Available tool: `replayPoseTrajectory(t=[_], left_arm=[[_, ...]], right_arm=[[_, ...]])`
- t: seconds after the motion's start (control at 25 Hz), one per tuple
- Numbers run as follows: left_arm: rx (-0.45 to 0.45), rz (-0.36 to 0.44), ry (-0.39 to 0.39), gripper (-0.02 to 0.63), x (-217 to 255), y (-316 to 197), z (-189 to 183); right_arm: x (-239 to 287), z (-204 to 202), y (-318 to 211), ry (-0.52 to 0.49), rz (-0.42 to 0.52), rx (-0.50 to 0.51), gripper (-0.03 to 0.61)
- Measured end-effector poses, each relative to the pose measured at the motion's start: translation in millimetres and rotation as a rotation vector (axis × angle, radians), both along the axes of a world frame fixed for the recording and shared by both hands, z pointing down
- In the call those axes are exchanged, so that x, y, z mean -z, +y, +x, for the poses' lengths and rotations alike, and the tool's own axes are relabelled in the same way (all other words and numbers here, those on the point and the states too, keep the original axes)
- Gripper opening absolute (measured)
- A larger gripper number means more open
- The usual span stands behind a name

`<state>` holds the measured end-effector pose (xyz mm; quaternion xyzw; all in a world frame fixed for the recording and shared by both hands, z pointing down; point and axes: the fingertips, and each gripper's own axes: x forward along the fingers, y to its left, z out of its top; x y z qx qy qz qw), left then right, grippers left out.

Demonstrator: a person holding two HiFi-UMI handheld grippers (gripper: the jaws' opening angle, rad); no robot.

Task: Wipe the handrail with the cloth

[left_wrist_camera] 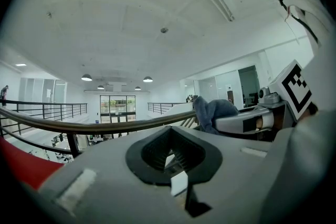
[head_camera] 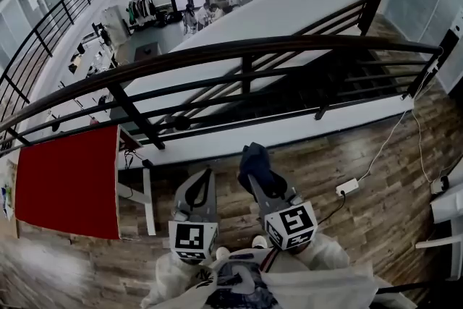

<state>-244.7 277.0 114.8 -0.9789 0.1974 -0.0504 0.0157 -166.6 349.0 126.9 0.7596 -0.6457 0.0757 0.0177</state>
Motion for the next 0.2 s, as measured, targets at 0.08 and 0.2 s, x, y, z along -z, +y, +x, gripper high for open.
replayPoseTrajectory(t=[0.08,0.2], left_arm=[[0.001,-0.003,-0.001,0.003,-0.4,1.0,2.7],[0.001,-0.007,-0.003,0.003,-1.6,1.7,6.5]], right_arm=[[-0.3,3.3,0.7,-0.002,0.0,0.0,0.087],[-1.0,7.5,0.9,-0.007,-0.002,0.0,0.087]])
